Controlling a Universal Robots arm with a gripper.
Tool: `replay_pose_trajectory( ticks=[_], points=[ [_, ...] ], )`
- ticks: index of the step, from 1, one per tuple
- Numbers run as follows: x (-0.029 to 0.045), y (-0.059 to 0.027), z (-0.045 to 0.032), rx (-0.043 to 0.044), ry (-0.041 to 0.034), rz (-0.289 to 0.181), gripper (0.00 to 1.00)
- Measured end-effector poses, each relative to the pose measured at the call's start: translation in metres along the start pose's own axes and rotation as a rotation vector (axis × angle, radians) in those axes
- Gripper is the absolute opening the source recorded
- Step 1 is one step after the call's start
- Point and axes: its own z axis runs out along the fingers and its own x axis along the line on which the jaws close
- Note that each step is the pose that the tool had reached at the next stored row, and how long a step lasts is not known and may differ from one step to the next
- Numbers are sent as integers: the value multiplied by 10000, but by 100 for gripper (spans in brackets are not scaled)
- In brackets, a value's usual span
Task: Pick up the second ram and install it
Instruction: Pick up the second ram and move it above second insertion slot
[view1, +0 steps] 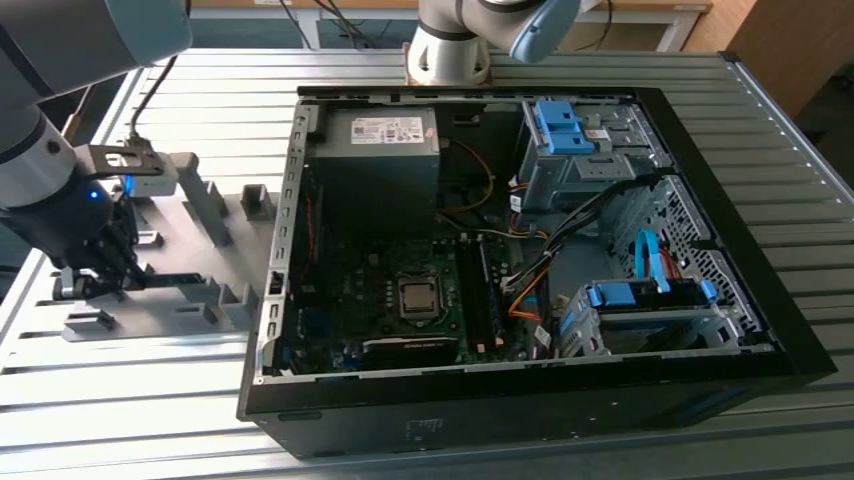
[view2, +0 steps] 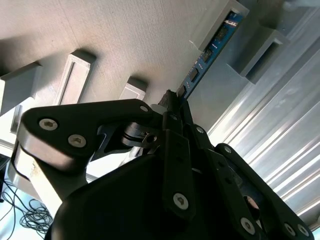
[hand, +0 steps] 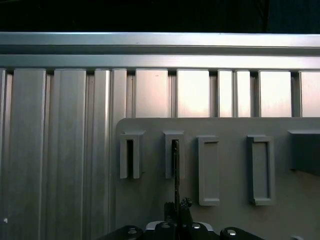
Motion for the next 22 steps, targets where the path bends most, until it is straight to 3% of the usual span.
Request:
replay_pose_trajectory(
  ticks=[22],
  points=[
    [-1,1,-57,-2,1,0,14]
  ],
)
